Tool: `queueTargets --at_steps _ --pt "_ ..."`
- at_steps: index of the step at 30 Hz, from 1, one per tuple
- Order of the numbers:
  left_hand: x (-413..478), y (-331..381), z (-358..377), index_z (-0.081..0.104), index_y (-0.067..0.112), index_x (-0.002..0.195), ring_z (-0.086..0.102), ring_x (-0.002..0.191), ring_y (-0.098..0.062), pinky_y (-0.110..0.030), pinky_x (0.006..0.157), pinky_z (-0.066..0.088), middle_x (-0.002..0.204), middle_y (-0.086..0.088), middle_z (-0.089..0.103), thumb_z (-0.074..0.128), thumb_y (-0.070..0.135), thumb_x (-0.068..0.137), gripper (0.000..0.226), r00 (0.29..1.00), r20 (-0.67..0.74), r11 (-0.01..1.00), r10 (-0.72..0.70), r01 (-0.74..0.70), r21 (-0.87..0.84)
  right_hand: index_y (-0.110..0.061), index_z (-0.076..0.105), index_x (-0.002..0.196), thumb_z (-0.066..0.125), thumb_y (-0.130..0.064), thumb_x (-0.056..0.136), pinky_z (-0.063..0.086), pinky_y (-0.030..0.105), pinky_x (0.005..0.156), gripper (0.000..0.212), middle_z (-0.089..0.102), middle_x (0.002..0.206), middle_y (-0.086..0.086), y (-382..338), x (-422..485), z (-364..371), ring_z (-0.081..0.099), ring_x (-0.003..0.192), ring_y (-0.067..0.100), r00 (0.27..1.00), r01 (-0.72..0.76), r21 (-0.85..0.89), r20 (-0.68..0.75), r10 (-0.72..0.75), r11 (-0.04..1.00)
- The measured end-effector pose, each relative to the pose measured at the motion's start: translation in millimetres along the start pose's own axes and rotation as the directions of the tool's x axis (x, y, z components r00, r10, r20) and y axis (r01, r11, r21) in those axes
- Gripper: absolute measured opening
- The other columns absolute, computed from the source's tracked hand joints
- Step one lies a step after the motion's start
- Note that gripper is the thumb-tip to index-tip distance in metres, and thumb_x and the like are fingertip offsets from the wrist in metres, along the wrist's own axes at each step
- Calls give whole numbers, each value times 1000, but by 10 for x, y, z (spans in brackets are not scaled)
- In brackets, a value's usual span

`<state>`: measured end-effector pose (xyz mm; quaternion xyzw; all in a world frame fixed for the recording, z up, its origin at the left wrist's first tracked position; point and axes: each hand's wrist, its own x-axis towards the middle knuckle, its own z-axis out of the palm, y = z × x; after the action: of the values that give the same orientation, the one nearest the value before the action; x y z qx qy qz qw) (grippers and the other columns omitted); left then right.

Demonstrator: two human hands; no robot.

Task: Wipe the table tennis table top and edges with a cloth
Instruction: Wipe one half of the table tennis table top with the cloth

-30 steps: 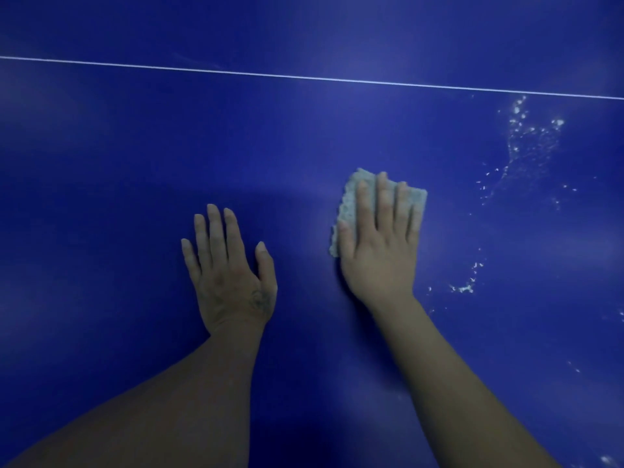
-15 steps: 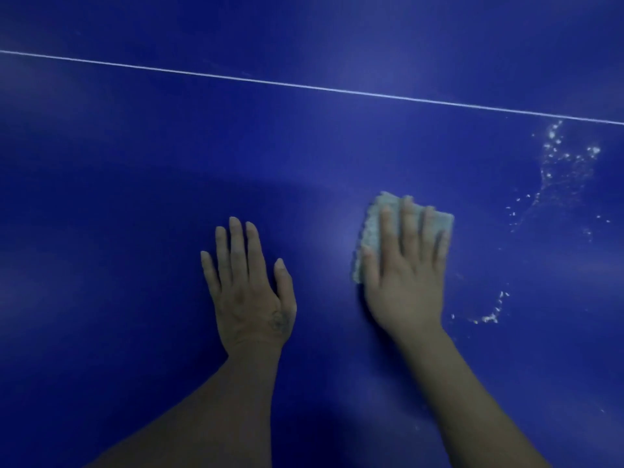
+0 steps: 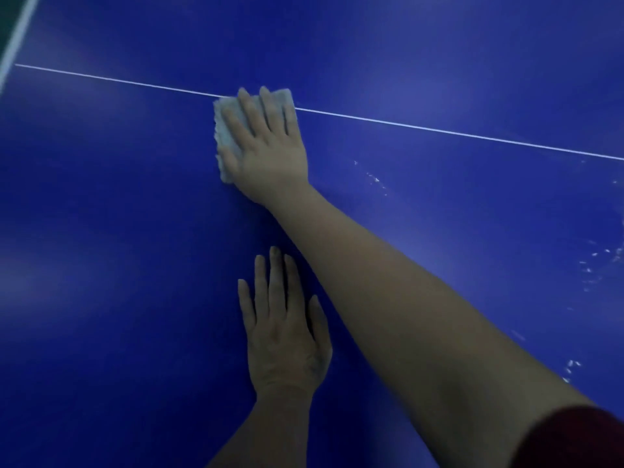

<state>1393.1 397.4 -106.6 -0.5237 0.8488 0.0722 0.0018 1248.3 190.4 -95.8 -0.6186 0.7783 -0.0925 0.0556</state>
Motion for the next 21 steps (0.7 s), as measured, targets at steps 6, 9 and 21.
queueTargets --at_steps 6,9,21 --pt "-2 15 -22 23 4 170 4 169 -28 -62 133 16 182 -10 9 32 37 112 67 1000 -14 1000 -2 2 -17 -31 16 171 22 -58 106 -3 57 131 70 14 179 2 564 127 -129 3 165 32 962 -271 77 4 272 959" --pt "-3 36 -23 24 5 169 6 169 -28 -63 133 17 181 -10 11 31 38 111 67 1000 -27 1000 -10 9 -21 -30 18 171 14 -57 104 -1 56 132 72 18 178 1 1059 -332 -203 6 165 32 916 -391 88 -61 397 916" --pt "-8 9 2 22 5 170 4 169 -27 -62 134 14 181 -10 10 32 36 111 68 999 -46 999 -18 16 -38 -22 16 171 21 -53 110 5 70 128 68 13 178 12 2274 -2798 -506 7 164 41 577 -811 12 -148 803 585"
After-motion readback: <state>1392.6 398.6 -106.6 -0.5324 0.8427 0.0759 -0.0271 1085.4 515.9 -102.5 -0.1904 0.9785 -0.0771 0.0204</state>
